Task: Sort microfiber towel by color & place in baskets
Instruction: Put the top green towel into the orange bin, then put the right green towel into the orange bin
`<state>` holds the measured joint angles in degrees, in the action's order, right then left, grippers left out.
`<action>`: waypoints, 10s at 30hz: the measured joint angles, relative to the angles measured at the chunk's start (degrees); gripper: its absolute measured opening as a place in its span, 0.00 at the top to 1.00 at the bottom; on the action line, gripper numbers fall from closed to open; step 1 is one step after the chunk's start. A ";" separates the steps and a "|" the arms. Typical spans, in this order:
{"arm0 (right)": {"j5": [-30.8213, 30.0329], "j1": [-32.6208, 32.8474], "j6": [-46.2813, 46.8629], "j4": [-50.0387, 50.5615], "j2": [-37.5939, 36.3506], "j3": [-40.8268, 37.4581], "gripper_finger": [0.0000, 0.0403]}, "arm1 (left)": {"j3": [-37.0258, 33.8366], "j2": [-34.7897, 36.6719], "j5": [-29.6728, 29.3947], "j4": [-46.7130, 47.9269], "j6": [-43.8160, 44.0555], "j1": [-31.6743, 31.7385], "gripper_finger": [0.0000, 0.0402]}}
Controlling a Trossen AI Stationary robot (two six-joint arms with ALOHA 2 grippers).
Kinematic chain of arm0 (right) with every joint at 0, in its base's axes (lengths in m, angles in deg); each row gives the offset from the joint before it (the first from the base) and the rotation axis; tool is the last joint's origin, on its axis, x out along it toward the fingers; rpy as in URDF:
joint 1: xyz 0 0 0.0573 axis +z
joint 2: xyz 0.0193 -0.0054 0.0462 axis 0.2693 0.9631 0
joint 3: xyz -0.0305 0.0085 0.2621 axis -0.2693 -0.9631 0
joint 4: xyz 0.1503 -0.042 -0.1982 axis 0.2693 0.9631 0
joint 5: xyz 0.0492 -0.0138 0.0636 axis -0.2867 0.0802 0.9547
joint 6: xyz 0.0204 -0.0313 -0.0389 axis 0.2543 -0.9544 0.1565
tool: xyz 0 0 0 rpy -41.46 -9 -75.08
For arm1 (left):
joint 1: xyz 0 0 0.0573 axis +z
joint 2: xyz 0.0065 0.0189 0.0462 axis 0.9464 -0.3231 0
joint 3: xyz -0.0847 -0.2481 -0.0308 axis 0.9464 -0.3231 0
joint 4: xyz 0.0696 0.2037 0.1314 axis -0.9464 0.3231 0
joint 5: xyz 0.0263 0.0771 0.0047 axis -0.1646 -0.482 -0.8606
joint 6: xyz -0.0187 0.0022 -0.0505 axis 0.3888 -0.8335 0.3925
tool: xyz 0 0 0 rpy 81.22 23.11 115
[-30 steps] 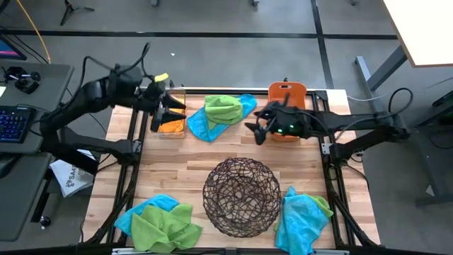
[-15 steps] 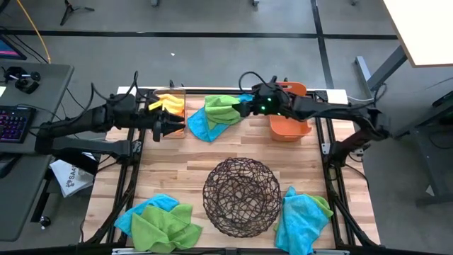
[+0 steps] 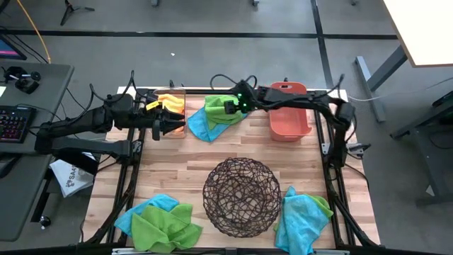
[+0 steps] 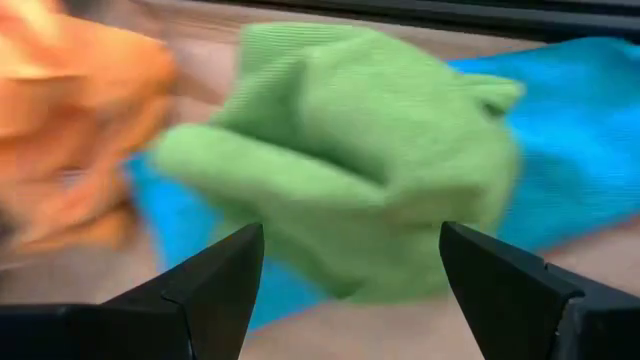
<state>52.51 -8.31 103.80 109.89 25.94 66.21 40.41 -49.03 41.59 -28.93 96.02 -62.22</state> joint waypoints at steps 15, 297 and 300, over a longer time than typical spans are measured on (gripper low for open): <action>-5.61 -0.22 -1.46 16.21 15.81 18.75 0.26 | 0.00 0.03 3.96 0.15 0.48 -0.04 0.47; -25.05 8.32 -12.50 52.43 -41.30 6.96 1.00 | 0.04 -0.19 5.83 -31.94 -7.06 -1.55 0.47; -19.03 5.87 -18.52 42.62 -41.30 -0.96 1.00 | 0.04 -0.19 5.01 -32.24 -6.59 -1.55 0.47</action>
<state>33.48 -2.45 85.28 152.51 -15.35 65.25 40.45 -49.22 46.60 -61.16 89.44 -63.77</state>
